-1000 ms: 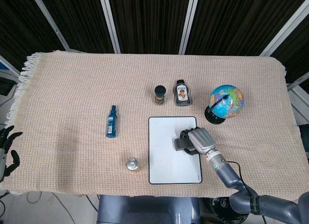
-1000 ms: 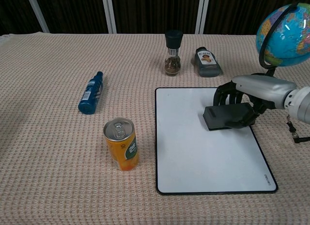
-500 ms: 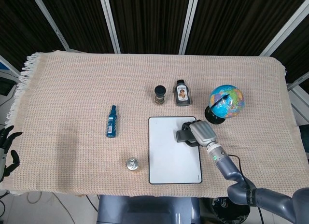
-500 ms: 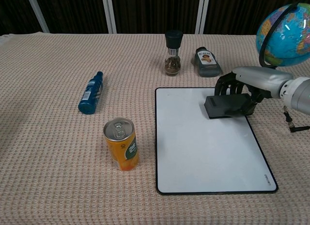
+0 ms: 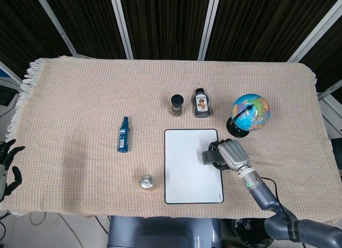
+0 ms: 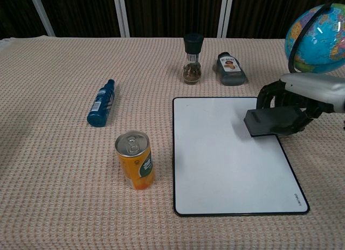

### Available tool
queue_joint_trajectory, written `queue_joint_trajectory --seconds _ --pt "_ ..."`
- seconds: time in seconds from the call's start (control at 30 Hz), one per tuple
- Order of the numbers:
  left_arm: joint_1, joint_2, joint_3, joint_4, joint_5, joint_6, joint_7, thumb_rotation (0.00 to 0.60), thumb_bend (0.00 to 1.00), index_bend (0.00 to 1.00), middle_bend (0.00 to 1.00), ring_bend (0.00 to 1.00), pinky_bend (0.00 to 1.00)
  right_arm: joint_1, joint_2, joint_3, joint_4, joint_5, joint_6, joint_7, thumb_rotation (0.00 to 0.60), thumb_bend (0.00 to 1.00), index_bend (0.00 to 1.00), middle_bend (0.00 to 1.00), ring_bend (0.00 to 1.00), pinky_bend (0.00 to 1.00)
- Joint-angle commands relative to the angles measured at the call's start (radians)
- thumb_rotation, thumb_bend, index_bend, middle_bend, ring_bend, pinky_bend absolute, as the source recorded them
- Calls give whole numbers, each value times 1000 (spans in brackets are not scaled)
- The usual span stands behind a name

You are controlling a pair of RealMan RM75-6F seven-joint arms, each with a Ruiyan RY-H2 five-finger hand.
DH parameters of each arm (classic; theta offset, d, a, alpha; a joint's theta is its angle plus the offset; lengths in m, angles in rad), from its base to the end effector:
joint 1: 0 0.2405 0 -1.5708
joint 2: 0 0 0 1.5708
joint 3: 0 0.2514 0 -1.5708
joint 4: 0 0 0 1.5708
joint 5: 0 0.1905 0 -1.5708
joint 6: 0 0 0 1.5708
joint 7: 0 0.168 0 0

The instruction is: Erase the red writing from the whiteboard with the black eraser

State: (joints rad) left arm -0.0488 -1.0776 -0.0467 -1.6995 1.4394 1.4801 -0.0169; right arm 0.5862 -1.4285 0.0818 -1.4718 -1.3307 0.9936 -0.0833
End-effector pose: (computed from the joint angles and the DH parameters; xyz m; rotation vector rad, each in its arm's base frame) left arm -0.3026 0.1903 0.1822 -1.2982 -1.0034 -0.8934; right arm -0.2012 -0.3244 0.0221 1.8591 -1.0376 0.9262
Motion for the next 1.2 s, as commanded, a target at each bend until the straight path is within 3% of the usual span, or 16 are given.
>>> queue_joint_trajectory --seconds 0.03,0.33,0.77,1.0,1.2 --pt "0 -1 1 -1 2 1 2 600 738 194 43 0 7 -25 71 -17 -60 -28 28 4 600 448 537 511 485 378" --pt "2 -3 2 -1 1 4 11 600 738 194 43 0 7 -48 161 -28 -42 -22 3 107 600 445 537 508 480 377" --pt "3 -6 1 -4 -2 5 21 600 738 194 43 0 7 -60 89 -38 156 -5 -49 215 600 356 495 436 418 334" --pt "2 -6 3 -3 0 2 23 600 738 193 43 0 7 -57 81 -57 187 -4 -95 214 600 256 243 248 266 195" --pt "2 -7 4 -3 0 2 23 600 738 192 42 0 13 -59 99 -53 169 1 -103 215 600 108 22 24 69 155"
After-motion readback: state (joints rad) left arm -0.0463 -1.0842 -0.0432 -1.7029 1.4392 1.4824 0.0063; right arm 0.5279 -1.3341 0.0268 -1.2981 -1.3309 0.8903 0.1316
